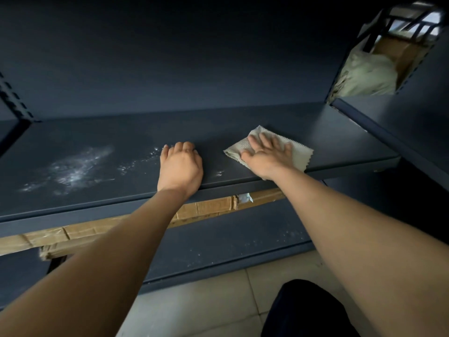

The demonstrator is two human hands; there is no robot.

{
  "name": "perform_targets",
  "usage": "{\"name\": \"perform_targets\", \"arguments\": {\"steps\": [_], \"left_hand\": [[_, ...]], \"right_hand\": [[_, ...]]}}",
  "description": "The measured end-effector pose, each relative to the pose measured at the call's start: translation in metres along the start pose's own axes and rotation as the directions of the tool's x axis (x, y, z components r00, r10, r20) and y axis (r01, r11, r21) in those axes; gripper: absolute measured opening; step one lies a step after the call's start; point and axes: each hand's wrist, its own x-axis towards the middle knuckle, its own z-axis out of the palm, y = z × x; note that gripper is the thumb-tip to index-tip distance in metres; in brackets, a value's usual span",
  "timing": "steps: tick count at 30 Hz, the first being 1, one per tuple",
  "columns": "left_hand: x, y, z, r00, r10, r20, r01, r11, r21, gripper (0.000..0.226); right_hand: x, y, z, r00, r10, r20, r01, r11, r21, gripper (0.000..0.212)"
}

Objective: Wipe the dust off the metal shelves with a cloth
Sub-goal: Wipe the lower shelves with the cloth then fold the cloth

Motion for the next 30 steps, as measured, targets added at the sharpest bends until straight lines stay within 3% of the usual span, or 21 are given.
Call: {"name": "perform_targets", "arguments": {"steps": [7,15,24,30], "left_hand": [[-0.006,-0.012,-0.016,0.988,-0.028,-0.153,-0.001,0.983,-0.186,0.031],[-0.019,-0.062,-0.04,0.986,0.004,-0.166,-0.003,1.0,0.01,0.031],[-0.024,-0.064,-0.037,0.994,-0.021,-0.105,0.029,0.997,0.076,0.032],[-0.023,-0.071,-0.043,0.99,-0.027,-0.136,0.035,0.998,0.056,0.025]], "right_hand": [[-0.017,-0.064,0.008,0.986,-0.165,-0.02,0.165,0.986,-0.023,0.064],[-0.031,-0.13,0.015,0.953,-0.303,-0.014,0.304,0.953,0.005,0.064],[-0.022,-0.107,0.01,0.95,-0.312,-0.012,0.312,0.95,-0.005,0.065],[-0.011,-0.073,0.011,0.992,-0.12,-0.03,0.12,0.993,-0.003,0.073]]}}
